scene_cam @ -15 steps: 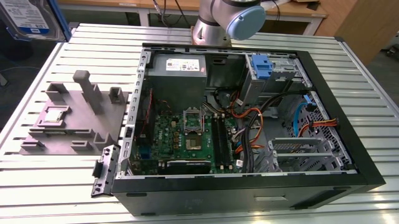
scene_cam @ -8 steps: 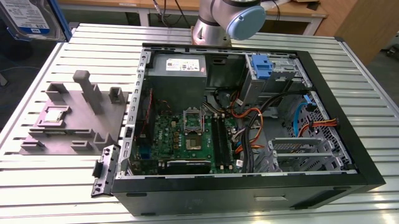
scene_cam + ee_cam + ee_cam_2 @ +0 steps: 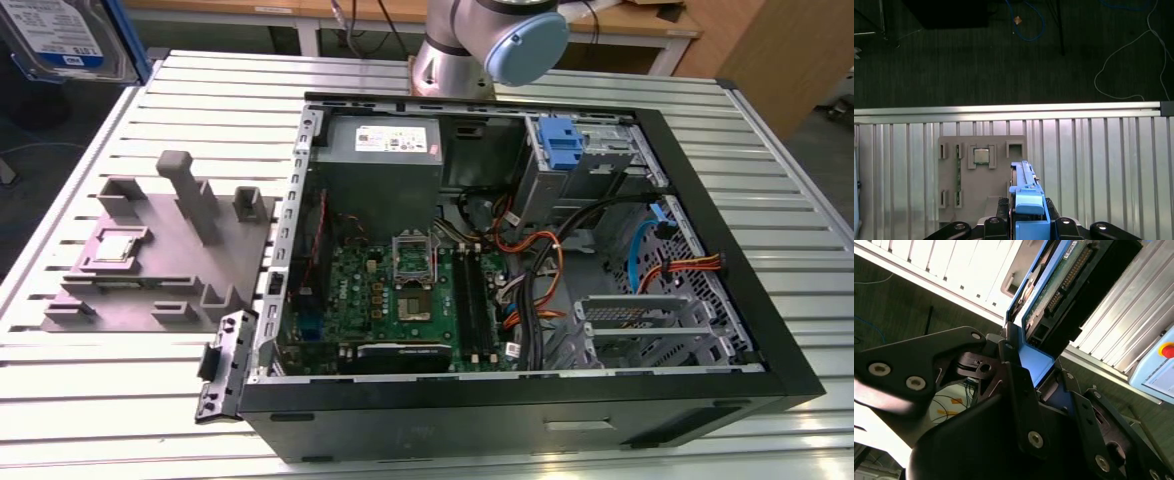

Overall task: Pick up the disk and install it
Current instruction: 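Pick up the disk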

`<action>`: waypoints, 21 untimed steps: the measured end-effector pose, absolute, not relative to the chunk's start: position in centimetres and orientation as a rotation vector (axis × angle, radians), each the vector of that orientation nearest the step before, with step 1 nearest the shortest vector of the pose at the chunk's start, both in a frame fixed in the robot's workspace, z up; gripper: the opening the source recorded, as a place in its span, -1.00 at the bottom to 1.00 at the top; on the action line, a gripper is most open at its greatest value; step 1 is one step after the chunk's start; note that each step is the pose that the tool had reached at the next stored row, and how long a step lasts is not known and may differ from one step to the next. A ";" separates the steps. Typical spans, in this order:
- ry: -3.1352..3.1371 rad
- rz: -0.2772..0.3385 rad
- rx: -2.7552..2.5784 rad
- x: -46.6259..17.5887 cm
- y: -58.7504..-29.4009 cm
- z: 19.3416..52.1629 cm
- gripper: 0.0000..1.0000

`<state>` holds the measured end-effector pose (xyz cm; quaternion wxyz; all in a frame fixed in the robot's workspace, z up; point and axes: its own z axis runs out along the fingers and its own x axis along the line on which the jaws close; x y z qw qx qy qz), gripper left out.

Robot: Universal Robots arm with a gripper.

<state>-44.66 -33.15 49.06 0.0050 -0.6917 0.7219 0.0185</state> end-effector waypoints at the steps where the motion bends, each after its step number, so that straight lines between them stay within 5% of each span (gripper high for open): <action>1: 2.261 0.058 -2.166 -44.7 -33.1 49.2 -0.26; 21: 2.261 0.058 -2.166 -44.4 -33.2 50.0 -0.26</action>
